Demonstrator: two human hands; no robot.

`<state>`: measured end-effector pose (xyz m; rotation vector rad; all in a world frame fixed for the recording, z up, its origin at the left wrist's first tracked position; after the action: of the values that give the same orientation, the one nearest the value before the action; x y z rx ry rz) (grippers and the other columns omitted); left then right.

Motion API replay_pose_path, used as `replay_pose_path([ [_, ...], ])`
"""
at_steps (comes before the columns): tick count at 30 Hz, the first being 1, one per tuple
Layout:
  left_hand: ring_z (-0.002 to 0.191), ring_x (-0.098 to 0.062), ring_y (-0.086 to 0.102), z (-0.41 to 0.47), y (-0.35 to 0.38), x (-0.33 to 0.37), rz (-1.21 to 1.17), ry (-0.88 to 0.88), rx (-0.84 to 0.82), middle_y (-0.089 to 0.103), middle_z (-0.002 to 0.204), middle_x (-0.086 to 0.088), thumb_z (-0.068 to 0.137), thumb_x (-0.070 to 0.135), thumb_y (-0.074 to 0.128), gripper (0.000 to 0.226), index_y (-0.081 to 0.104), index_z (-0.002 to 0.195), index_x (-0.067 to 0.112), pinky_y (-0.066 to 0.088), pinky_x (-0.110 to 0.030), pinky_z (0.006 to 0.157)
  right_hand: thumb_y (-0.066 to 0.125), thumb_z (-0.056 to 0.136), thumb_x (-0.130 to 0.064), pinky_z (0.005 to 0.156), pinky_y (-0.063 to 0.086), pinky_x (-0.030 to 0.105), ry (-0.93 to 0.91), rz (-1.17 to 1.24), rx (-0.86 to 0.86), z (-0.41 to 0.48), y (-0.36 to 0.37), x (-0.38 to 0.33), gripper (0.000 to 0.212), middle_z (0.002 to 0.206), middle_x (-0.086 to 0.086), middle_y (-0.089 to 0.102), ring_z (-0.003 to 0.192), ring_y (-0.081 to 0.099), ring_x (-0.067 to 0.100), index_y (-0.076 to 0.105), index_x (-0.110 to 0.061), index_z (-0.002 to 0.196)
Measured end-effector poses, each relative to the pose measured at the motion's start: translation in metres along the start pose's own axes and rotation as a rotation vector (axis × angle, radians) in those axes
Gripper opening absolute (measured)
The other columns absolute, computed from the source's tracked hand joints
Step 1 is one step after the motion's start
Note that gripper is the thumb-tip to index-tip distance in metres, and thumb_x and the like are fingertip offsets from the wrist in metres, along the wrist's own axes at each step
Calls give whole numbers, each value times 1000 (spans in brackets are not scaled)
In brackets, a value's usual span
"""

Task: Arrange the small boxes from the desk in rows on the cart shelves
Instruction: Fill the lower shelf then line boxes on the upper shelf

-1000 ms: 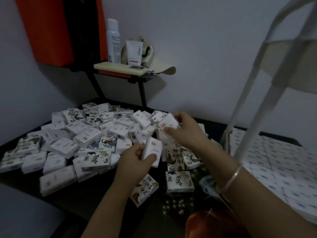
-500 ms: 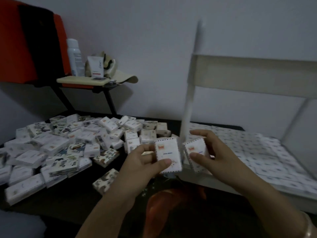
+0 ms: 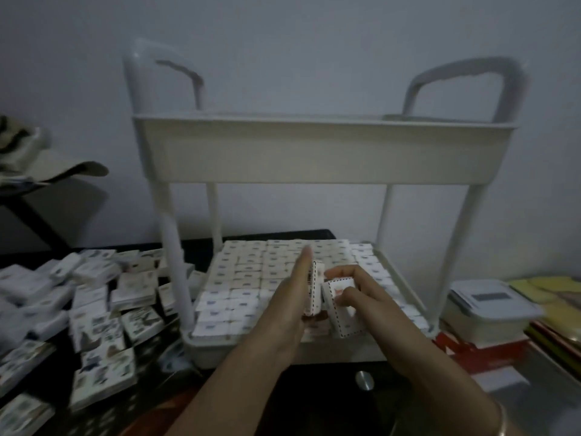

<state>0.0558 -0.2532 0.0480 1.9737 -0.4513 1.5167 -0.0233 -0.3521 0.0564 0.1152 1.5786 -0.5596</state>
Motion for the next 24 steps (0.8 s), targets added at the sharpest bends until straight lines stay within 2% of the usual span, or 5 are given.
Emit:
replay_pose_path([
  [3,101,-14,68,26,9,-3,204,45,-20,74,103,4,92,40,60,22,69,106,26,51,-41,98,47,92,-12,74,42,20,3,-45,39,20,-15,7,27,111,-14,59,98,52,-3,58,-30,108],
  [7,98,-17,65,82,7,10,313,47,97,68,109,2,96,45,52,30,63,114,24,52,-32,84,44,94,-36,75,49,32,-29,-301,261,65,-42,15,21,102,-11,54,87,53,3,48,-34,115],
  [11,77,-15,58,136,0,28,637,290,153,62,81,0,98,42,50,30,62,84,17,43,-27,69,57,86,-53,71,42,29,53,-518,463,108,-56,16,51,99,-7,55,86,56,13,37,-32,128],
  [17,81,-18,66,196,0,28,683,448,101,70,91,-7,90,23,67,18,66,98,6,53,-26,69,60,84,-49,80,43,32,50,-866,410,145,-58,31,52,127,-2,54,105,59,25,44,-27,128],
  [24,92,-7,65,227,14,14,740,601,1,70,98,6,84,15,73,19,67,101,21,52,-17,83,51,85,-52,80,42,30,89,-996,307,150,-57,38,40,119,-3,59,104,60,23,58,-28,117],
])
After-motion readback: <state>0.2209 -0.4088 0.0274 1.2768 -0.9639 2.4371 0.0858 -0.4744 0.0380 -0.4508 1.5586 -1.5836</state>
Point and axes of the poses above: each hand's wrist, its own z-axis towards the middle knuckle, its own y-axis out of the palm, x = y × z, the point moved 2 cm from there along z, towards the middle knuckle
